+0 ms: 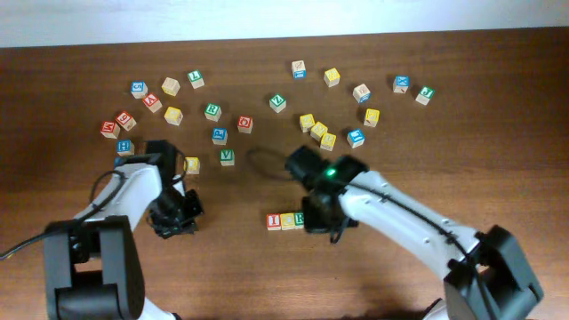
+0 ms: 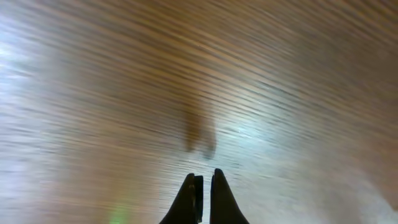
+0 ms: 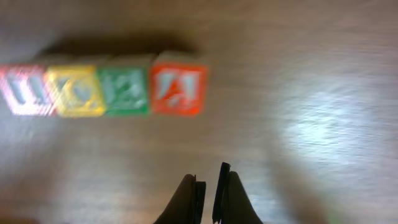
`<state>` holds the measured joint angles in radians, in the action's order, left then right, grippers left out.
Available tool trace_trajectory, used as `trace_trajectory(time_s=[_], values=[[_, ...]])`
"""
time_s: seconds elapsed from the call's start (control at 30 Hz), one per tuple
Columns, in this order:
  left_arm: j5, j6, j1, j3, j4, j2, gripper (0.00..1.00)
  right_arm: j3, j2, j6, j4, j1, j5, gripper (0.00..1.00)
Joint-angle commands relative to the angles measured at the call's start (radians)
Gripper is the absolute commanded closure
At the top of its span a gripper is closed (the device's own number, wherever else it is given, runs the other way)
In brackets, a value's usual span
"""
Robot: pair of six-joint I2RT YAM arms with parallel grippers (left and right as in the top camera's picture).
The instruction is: Spell out ICRA
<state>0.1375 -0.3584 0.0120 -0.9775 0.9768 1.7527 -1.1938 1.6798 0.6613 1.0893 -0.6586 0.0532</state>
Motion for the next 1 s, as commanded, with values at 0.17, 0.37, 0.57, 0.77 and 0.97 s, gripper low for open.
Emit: trace_trajectory(time_s=[0.17, 0.37, 0.57, 0.77, 0.97], values=[[0.096, -0.107, -0.278, -0.005, -0.100, 0.014, 1.00, 0.053, 0.052, -0.082, -0.081, 0.153, -0.019, 0.96], [0.095, -0.192, -0.382, -0.005, -0.169, 0.014, 1.00, 0.071, 0.096, -0.084, -0.157, 0.153, 0.026, 0.96], [0.144, -0.198, -0.421, -0.005, -0.225, 0.014, 1.00, 0.149, 0.096, -0.111, -0.306, 0.153, 0.135, 0.96], [0.167, -0.198, -0.436, -0.005, -0.277, 0.014, 1.00, 0.169, 0.096, -0.111, -0.350, 0.153, 0.182, 0.96], [0.182, -0.198, -0.436, -0.005, -0.282, 0.014, 1.00, 0.169, 0.096, -0.104, -0.353, 0.153, 0.219, 0.96]])
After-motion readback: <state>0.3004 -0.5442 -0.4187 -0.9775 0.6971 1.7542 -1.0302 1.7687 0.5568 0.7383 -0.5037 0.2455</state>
